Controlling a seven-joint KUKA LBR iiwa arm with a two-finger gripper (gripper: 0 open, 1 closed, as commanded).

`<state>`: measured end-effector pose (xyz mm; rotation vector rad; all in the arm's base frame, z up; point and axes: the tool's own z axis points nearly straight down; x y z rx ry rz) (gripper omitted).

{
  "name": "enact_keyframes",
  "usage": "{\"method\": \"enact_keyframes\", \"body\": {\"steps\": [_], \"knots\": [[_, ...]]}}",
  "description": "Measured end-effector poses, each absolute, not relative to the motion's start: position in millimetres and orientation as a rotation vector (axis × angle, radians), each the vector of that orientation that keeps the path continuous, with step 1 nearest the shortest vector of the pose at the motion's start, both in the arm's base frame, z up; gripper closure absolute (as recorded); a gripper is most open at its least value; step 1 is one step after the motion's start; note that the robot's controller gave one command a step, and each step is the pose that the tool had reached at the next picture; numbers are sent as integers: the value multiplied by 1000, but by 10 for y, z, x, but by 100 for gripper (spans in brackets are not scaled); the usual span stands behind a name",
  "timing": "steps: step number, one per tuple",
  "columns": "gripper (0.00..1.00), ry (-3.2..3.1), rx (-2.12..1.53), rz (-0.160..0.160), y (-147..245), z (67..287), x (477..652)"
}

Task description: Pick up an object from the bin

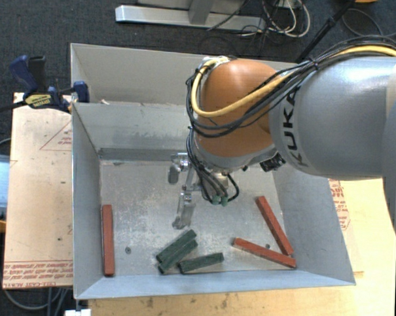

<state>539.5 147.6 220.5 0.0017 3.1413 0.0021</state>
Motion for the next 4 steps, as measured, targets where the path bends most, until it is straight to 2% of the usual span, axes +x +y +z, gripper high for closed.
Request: {"method": "enact_keyframes", "body": {"steps": [1,2,3,4], "knots": [[0,3106,-463,0,1258,2241,5319],[0,3095,-522,2,1415,709,4924],[100,3097,-517,2,1411,735,4927],[100,3091,-497,3,1451,1514,5156]]}}
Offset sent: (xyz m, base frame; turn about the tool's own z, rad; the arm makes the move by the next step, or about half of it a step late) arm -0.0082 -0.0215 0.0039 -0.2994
